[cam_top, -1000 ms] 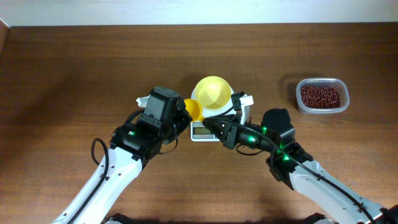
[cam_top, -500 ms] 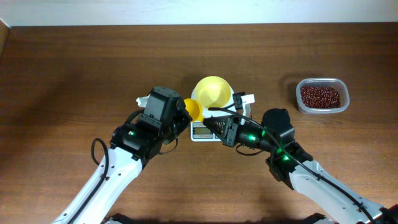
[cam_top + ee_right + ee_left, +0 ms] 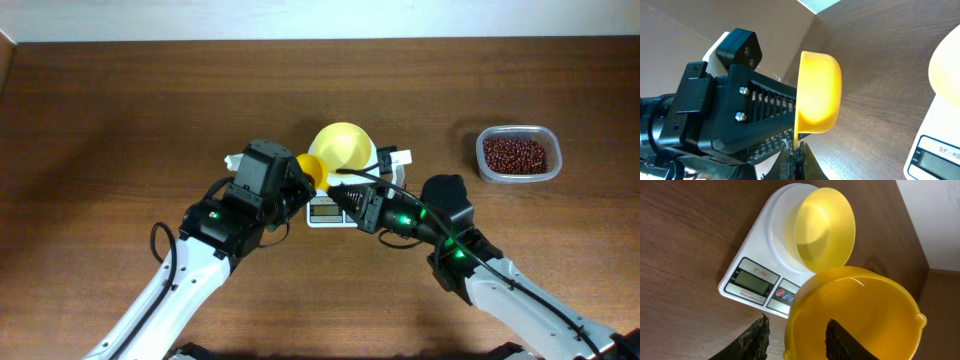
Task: Scoop item into bowl and weigh 50g on scale
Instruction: 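Grasp the scoop handle with the right gripper, then release the scoop from the left gripper and carry it right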
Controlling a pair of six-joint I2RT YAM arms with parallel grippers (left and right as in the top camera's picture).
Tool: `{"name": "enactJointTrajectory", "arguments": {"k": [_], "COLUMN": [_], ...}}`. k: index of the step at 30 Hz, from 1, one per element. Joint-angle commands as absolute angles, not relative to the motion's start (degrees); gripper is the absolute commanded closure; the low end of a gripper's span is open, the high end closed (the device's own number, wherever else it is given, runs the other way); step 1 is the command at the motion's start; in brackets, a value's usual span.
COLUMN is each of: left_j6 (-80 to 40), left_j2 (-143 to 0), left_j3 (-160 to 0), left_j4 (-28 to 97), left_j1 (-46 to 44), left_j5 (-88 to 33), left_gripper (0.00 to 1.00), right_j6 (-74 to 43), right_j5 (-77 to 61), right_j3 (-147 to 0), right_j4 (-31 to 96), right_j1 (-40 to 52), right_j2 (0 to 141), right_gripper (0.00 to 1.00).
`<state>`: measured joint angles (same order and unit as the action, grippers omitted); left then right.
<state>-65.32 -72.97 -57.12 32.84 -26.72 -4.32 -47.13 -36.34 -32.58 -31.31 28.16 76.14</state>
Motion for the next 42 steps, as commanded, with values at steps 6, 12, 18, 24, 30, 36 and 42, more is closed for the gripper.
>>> {"name": "enactJointTrajectory", "arguments": {"k": [6, 12, 18, 24, 30, 36, 42], "left_j6": [-64.5, -61.8, -61.8, -61.8, -62.3, -62.3, -64.9], "left_j2": [-69.2, -63.6, -63.7, -63.7, -63.7, -63.7, -66.7], "left_j3": [-57.9, -57.9, -57.9, -57.9, -57.9, -57.9, -57.9], "left_j4": [30.7, 27.3, 27.5, 27.1, 23.3, 22.4, 16.8], "left_j1": [-23.2, -22.1, -22.1, -22.1, -22.1, -22.1, -22.1], "left_j5": [-4.5, -2.4, -1.7, -1.7, -1.7, -1.7, -1.8], "left_gripper": [0.63, 0.58, 0.51, 0.32, 0.01, 0.01, 0.01], "right_j6": [-38.9, -36.3, -36.3, -36.4, -36.4, -40.9, -40.9], "right_j5": [-29.0, -33.2, -38.9, -38.8, -38.8, -39.1, -38.8], "right_j3": [-33.3, -33.3, -33.3, -33.3, -33.3, -33.3, -33.3], "right_j4": [-28.9, -28.9, -27.7, -9.1, -4.2, -5.0, -7.7], "right_j1": [28.4, 23.8, 15.1, 13.7, 13.7, 13.7, 13.7], "right_j2": [76.1, 75.0, 69.5, 61.0, 52.2, 51.5, 51.6], "right_gripper": [0.96, 0.96, 0.96, 0.96, 0.96, 0.96, 0.96]}}
